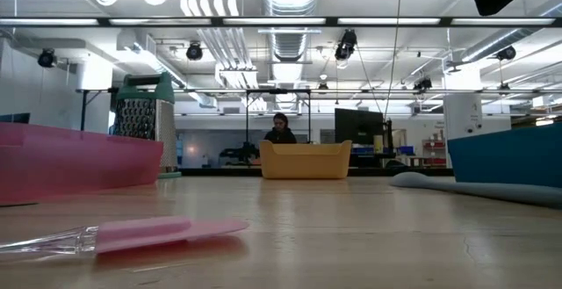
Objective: Pick & Place Kitchen Items
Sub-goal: Put the yellow knife into the blue bin
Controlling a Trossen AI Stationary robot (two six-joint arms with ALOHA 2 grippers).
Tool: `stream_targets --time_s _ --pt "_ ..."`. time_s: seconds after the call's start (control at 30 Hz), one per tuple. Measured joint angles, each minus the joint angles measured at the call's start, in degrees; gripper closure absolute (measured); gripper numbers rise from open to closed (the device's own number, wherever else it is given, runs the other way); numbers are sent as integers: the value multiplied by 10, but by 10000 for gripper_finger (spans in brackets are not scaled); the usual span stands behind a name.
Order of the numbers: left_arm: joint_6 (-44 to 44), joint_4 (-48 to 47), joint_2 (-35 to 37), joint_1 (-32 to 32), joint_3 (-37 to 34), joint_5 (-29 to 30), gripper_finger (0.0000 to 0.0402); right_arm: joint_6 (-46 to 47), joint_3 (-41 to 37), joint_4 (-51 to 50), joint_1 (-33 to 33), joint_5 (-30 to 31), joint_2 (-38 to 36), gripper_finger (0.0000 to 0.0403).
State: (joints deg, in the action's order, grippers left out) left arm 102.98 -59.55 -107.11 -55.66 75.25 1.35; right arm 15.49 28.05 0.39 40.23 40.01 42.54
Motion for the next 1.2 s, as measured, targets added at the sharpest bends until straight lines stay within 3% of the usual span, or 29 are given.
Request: stream_targets --time_s 0.17,0.4,0.57,0.8,1.2 --pt "6 59 6 -1 -47 -20 264 0 0 -2 0 0 0 394" --pt "18 60 7 -1 -64 -33 262 0 0 -1 0 0 0 394" --pt "1 56 11 3 -57 -35 266 0 0 -1 0 0 0 394" --pt "-24 45 33 1 -14 36 275 0 -1 -1 0 0 0 394" --pt "1 25 32 -1 -8 -4 285 0 -2 -1 0 0 0 394"
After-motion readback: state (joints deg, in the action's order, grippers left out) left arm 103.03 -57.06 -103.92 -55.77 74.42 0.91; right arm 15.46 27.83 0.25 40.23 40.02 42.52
